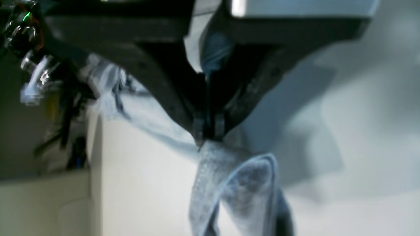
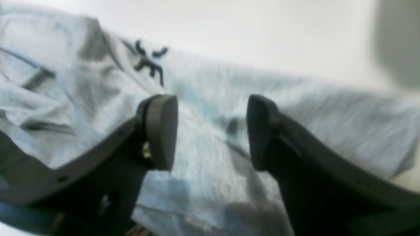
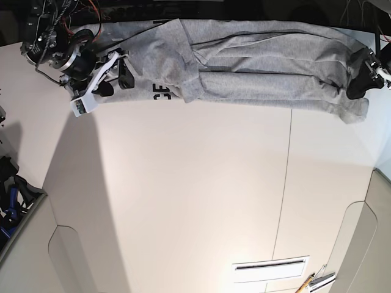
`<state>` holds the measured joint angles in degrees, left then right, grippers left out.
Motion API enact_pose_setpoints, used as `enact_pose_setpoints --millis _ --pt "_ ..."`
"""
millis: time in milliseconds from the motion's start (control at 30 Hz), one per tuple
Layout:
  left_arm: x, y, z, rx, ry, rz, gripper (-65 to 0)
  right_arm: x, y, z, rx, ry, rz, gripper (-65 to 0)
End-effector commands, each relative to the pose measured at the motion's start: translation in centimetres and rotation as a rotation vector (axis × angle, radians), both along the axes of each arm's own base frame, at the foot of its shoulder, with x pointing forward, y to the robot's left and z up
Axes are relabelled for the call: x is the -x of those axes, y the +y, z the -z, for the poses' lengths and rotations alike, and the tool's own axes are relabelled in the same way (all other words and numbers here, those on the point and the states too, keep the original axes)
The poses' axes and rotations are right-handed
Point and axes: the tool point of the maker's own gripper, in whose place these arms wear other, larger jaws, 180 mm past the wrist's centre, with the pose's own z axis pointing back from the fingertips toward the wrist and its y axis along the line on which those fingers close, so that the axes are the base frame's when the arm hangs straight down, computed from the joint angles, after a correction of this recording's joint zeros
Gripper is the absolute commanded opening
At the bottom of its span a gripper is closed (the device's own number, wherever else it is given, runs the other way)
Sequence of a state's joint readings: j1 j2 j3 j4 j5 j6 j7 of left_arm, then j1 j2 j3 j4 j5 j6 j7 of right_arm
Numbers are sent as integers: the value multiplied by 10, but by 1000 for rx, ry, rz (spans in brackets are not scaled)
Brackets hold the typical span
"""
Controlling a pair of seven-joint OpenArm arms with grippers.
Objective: Fold the T-shirt properly
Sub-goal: 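Grasp the folded strip's end with the left gripper, then fold the strip end with the left gripper toward the right gripper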
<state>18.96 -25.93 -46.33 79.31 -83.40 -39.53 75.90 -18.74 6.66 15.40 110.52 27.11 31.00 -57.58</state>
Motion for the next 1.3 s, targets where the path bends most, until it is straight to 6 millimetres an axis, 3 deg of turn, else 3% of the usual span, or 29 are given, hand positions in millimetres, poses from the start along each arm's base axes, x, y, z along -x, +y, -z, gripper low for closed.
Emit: enact_pose_setpoints --millis 0,167,267,433,633,767,900,933,1000,1033,1267 --pt "-2 -7 -13 -13 -48 21 -650 -8 1 -17 -9 -59 -7 -316" --pt "9 -68 -18 11 -89 108 -650 -15 -19 -42 58 -134 32 -316" --pt "14 -115 -18 66 -105 185 -650 -17 -47 -46 119 -145 100 -316" --pt "3 -188 -20 184 -140 340 -650 -13 -93 -51 175 -148 222 -316" --pt "4 -249 -23 281 -146 500 -650 -8 -132 -62 247 -153 277 -316" --pt "12 -266 -16 280 -116 562 -650 -8 -139 -64 261 -156 291 -316" --pt "13 -269 -15 281 -111 572 -650 -9 -133 -67 225 -168 284 -316" --pt "13 -269 -16 282 -112 572 -599 -9 -132 -67 219 -169 283 -316" --pt "12 -270 -21 312 -129 565 -411 -9 -132 -67 219 -168 282 -316" --pt "12 -270 -23 318 -133 563 -354 -9 -132 -67 219 -168 282 -316" --pt "10 -271 -31 300 -160 578 -334 -9 -133 -67 220 -168 283 -316"
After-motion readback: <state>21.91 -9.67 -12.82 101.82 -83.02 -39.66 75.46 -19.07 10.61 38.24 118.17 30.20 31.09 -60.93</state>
